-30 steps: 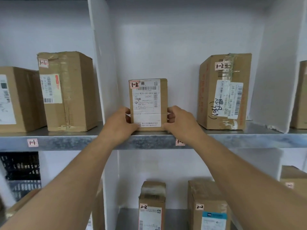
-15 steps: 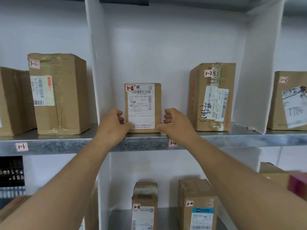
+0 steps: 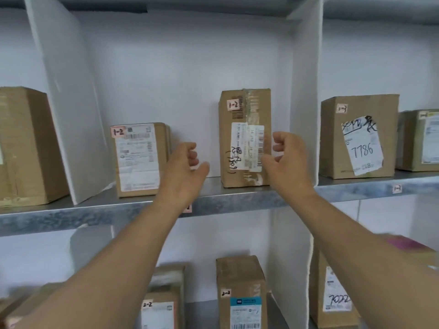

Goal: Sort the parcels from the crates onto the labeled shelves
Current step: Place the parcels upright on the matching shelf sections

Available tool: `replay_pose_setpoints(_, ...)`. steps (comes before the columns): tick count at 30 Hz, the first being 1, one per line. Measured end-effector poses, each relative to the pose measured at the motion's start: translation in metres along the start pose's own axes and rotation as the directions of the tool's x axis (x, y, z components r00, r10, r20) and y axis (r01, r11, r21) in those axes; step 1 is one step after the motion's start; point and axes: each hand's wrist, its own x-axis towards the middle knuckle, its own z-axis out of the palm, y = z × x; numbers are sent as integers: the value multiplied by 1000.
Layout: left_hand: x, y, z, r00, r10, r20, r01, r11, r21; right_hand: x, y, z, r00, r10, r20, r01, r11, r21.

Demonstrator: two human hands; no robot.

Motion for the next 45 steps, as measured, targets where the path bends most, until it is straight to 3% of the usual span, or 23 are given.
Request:
replay_pose_setpoints(5,10,1,40,993,-111,44,108,991,77,18,31,1,959,158,236,-153,987,-41)
replay_pose_setpoints(8,14,-2,46,984,-155,83,146,984,100,25,42,0,922,179,343,-176,984,-41)
replay_pose_setpoints(12,17,-4,45,947,-209,245,162,966,201,26,48,-4,900,131,417,-150,989,14)
replay_pose_setpoints(20,7,0,47,969,-200,147,161,957,242,22,54,-10,883,31,469,-74,995,74)
replay_pose_setpoints(34,10,2,46,952,-235,193,175,942,287,25,51,-7,843,54,535,-69,998,7)
replay_pose_setpoints(45,6,-1,38,957,-204,207,153,959,239,16,36,-14,865,82,496,-69,997,-44)
